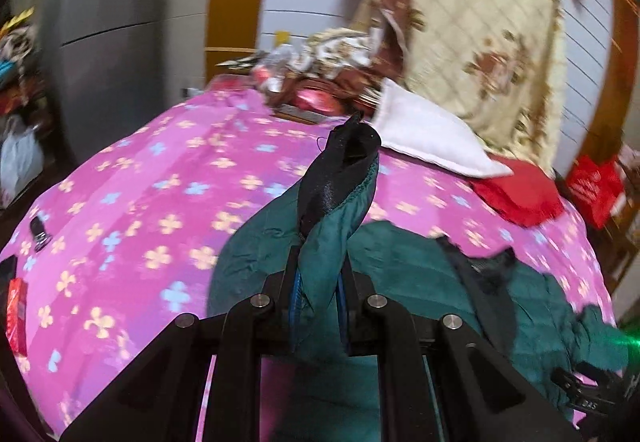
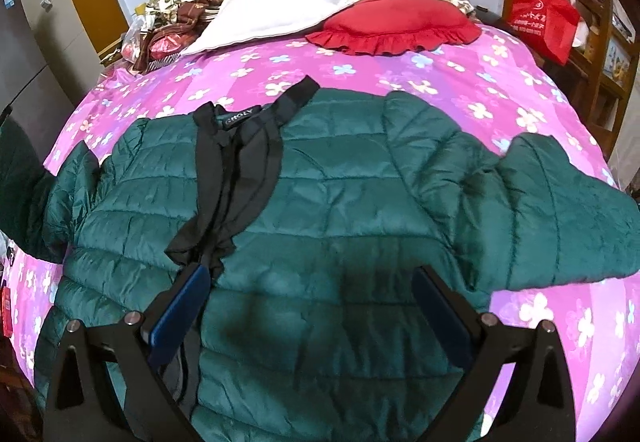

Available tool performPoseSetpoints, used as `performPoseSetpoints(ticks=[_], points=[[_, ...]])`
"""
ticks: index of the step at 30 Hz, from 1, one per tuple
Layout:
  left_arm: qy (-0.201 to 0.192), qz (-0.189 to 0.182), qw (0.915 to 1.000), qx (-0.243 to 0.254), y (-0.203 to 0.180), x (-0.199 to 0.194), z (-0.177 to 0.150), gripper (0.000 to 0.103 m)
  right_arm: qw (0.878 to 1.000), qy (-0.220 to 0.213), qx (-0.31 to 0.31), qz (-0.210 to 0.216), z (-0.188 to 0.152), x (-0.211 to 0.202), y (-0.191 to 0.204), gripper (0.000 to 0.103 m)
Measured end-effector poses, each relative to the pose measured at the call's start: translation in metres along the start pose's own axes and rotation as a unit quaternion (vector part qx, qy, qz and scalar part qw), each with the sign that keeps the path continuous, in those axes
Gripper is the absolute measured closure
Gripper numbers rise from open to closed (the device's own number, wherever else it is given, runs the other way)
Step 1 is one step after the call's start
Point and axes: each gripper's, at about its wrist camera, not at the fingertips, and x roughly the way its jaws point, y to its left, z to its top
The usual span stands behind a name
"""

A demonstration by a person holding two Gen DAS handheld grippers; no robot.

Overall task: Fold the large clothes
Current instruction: 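Grasp the zipper edge with the left tool and fold that side inward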

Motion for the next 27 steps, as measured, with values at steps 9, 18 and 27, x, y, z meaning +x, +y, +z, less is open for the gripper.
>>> performPoseSetpoints(ticks=[9,18,27], points=[[0.028,-0.033,0.9964,0.073,-0.091,0.002,-0.024,0.103,1.0,-0.011,0.007,-0.009,-0.007,-0.014,-0.019,0.0],[0.052,-0.07,0.9892,0.118,-0.165,0.007,-0.05,0.103,0.999,-0.012,0.032,-0.023,-0.013,-0.019,-0.05,0.0],[0.08,-0.091,0.984,0.131,-0.204,0.026,-0.075,0.103,0.998,-0.018,0.039,-0.038,-0.017,-0.025,-0.07,0.0]])
